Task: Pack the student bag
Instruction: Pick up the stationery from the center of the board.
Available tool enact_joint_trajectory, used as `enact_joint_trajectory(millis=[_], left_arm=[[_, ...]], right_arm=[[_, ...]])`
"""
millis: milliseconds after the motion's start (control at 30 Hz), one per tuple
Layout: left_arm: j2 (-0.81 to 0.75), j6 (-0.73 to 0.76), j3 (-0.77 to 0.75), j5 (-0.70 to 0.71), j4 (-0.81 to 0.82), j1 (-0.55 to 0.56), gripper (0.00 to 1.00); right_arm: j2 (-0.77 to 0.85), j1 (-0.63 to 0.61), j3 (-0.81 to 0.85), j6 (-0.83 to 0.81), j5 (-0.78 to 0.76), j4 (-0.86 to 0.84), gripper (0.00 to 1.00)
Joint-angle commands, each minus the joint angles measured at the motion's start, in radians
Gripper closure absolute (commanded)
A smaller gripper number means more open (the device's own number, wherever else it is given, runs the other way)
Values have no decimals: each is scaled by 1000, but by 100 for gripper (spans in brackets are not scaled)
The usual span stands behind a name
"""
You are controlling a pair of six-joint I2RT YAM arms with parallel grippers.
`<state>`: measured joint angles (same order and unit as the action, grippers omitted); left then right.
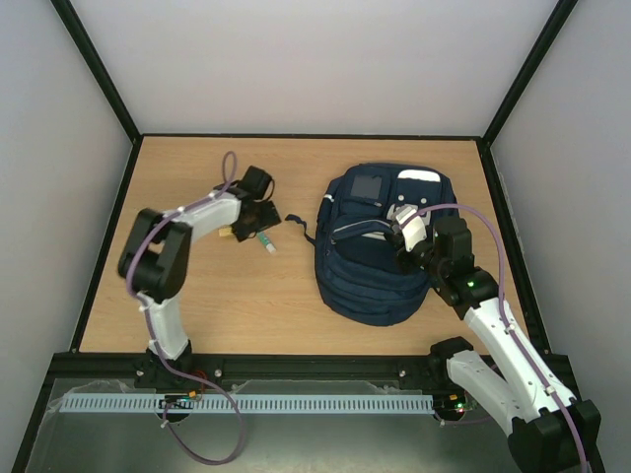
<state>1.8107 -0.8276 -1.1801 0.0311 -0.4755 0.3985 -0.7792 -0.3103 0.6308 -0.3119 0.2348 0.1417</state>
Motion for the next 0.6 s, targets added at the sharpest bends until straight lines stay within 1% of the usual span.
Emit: enact_joint_trajectory(millis=[0, 67, 167, 367, 567], left_arm=[[194, -84, -240, 35, -162, 59, 19], [259, -129, -307, 74, -257, 65, 22], [290, -182, -314, 111, -313, 64, 27], [284, -194, -245, 91, -279, 65, 32], [239, -173, -161, 90, -249, 95, 33]], right_arm=[[5, -5, 20, 1, 56, -32, 99], [6, -5, 19, 1, 54, -33, 99], [9, -5, 18, -3, 53, -34, 99], [3, -5, 18, -5, 64, -33, 99], [-6, -5, 20, -9, 63, -30, 99]])
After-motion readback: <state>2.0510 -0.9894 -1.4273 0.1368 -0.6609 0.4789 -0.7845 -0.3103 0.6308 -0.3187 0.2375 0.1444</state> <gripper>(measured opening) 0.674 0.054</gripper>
